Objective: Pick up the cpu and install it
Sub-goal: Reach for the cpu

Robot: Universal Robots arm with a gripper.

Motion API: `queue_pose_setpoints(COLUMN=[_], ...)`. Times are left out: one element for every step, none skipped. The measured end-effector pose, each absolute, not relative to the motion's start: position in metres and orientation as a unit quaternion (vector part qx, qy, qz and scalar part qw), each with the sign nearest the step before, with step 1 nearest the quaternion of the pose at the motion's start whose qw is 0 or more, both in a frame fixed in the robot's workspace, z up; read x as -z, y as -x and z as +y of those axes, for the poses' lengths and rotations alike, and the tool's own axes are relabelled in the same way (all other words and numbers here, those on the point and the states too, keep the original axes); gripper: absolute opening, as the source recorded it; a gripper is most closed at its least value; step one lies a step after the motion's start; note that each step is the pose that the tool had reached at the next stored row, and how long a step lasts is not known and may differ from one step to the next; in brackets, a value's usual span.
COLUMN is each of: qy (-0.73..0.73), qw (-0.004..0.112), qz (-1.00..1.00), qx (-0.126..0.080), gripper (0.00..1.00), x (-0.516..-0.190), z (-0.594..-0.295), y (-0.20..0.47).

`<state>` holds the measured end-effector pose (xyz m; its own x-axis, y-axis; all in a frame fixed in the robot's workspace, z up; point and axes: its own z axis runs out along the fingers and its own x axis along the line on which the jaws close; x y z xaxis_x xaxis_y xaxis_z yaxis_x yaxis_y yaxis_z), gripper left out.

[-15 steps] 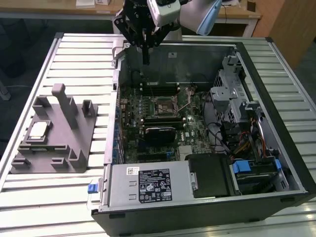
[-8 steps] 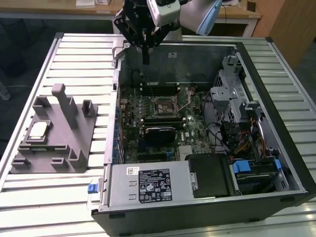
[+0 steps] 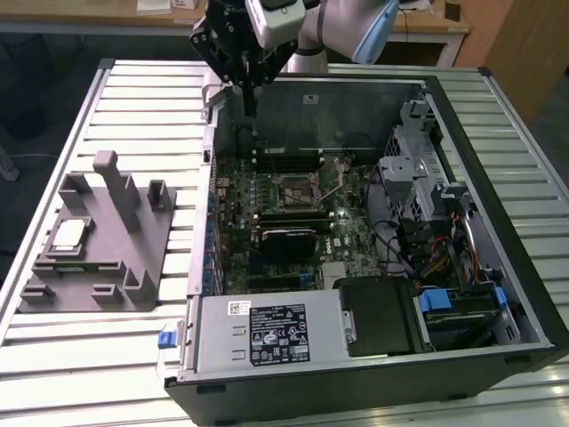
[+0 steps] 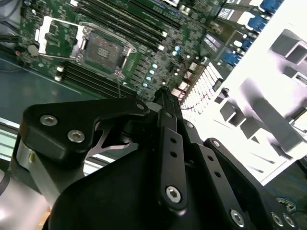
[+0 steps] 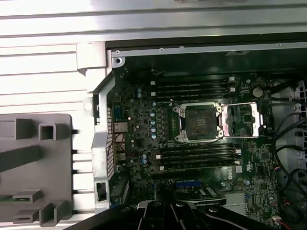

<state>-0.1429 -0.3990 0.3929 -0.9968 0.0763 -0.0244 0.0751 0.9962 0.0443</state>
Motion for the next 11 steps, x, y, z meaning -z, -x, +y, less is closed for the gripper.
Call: queue_pose_setpoints(qy=[-0.038, -0.038, -0.038, -0.038, -0.038, -0.038, -0.038, -0.038, -0.038, -0.038, -0.038], qw=[0.013, 0.013, 0.013, 0.013, 0.013, 0.013, 0.013, 0.013, 0.013, 0.013, 0.013], qz=[0.999, 0.999, 0.999, 0.999, 0.999, 0.999, 0.999, 0.999, 0.999, 0.999, 0.999], qx=[-0.022, -0.022, -0.022, -0.022, -0.022, -0.022, -0.022, -0.022, -0.022, -0.022, -0.022], gripper=[0.11, 0.11, 0.11, 0.11, 0.11, 0.11, 0.11, 0.11, 0.11, 0.11, 0.11], x=[-0.393, -0.393, -0.393, -0.393, -0.393, -0.393, -0.392, -0.392, -0.392, -0.392, -0.392], z=[-0.399, -0.399, -0.399, -0.399, -0.399, -0.399, -0.399, -0.399, -0.399, -0.399, -0.399], y=[0.146, 0.149, 0.153, 0.157, 0.161, 0.165, 0.169, 0.173, 0.177, 0.181, 0.186])
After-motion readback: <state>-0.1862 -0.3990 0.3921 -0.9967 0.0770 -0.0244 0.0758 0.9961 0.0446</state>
